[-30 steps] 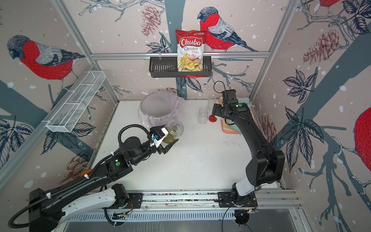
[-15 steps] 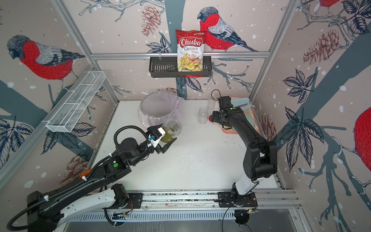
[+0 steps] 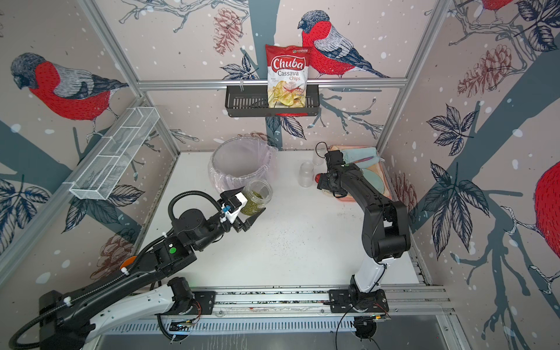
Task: Empty moldy mung beans from jars
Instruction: Place the lid at the center of the board.
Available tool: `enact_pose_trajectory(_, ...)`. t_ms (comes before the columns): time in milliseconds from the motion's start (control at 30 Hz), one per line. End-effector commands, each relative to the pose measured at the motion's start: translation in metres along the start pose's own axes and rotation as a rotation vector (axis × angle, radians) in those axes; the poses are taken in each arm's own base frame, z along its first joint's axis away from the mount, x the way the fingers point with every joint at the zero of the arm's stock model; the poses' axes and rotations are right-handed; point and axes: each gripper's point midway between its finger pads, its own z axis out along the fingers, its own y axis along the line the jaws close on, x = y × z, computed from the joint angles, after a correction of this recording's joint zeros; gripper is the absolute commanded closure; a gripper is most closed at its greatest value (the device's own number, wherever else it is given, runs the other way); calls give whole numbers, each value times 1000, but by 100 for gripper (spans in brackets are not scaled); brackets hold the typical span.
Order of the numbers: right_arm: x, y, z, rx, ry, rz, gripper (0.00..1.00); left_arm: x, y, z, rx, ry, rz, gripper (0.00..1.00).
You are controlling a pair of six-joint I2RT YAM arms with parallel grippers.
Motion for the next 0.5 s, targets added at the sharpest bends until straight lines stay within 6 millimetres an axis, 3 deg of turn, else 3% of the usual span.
enact_pose_trajectory(0, 2, 4, 6, 10, 9, -8, 21, -34, 13, -5, -50, -137, 1, 100)
enact_pose_trajectory(467, 19, 20, 57, 16, 103, -45, 21, -36, 14, -8, -53, -146, 3, 100)
